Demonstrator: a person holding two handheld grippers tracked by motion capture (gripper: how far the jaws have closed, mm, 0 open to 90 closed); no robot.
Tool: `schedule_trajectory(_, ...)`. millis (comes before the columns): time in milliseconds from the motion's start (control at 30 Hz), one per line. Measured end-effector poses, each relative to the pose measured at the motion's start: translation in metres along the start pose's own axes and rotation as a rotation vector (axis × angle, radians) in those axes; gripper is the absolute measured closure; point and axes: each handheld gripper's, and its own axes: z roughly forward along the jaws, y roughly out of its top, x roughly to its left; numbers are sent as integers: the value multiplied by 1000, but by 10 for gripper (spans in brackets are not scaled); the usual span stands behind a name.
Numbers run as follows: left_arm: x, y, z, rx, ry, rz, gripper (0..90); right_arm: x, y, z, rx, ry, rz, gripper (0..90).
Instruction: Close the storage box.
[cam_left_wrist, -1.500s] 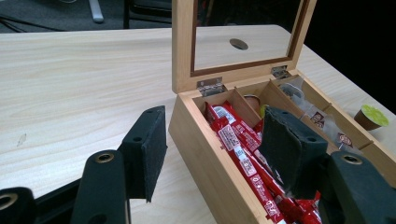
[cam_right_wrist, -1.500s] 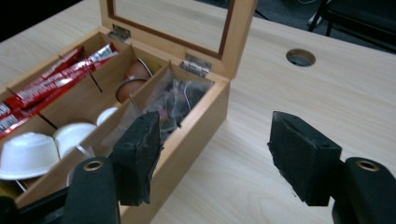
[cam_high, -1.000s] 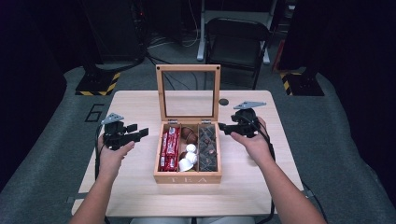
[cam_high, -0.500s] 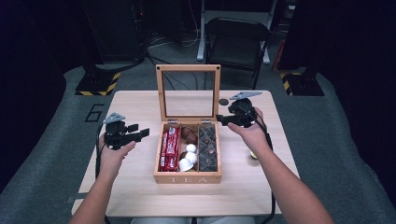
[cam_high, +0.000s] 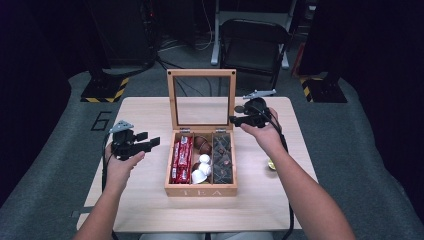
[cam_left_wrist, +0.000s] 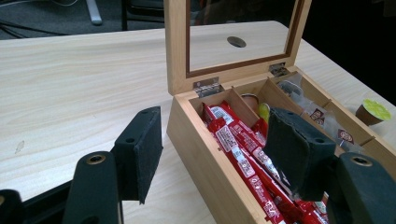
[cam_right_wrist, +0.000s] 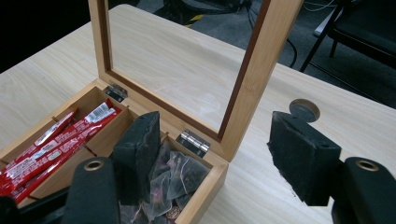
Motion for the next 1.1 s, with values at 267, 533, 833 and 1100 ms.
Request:
schedule_trajectory(267,0,0,0,1,-1,-2,364,-4,8,12,-9,1,11,339)
schedule_trajectory(533,2,0,-2,1,-3,-4,365,-10,11,31,-8,-15,34,339)
schedule_trajectory(833,2,1,-3,-5,-5,-9,365,-23,13,42,-1,-41,46,337)
schedule_trajectory(1100,2,1,-3,-6,-6,-7,366,-28,15,53,4,-49,69,334)
